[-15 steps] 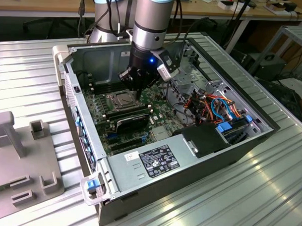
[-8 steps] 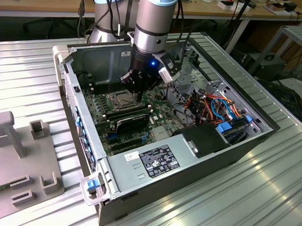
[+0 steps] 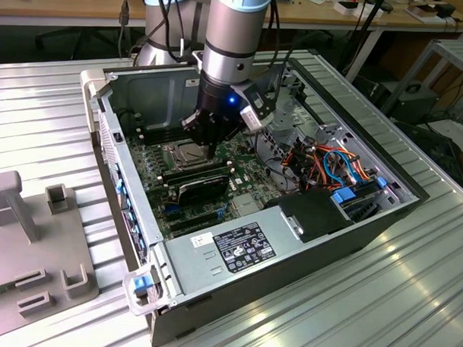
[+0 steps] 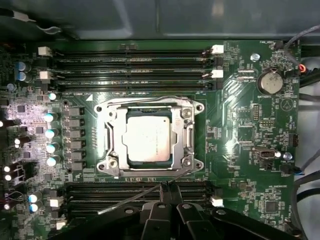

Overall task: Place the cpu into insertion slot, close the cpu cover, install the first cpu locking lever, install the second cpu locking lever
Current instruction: 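Install the second cpu locking lever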

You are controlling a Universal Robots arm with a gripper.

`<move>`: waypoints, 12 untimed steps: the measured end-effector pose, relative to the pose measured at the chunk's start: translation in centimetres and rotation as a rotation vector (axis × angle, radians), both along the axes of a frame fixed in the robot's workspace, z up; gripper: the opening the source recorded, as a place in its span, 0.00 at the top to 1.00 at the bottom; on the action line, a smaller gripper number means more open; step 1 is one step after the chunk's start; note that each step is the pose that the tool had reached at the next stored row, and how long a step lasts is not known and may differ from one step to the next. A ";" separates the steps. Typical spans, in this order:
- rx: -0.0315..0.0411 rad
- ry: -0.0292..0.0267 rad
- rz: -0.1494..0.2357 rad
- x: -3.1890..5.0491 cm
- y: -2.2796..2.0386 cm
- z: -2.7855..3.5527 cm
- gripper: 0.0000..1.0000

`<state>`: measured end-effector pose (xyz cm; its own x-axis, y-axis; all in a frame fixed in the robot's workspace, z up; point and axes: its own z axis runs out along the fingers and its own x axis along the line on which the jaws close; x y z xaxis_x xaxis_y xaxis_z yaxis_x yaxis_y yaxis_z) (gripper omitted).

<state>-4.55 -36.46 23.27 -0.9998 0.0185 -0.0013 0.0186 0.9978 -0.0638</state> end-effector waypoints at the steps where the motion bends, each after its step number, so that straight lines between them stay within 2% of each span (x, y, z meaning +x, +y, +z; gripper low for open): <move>1: -0.0001 0.0001 0.000 -0.38 0.01 0.00 0.89; 12: -0.0001 0.0001 0.000 -3.35 0.06 -0.06 0.89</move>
<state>-7.90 -36.39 23.20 -0.9998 0.0186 -0.0012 0.0186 0.9978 -0.0639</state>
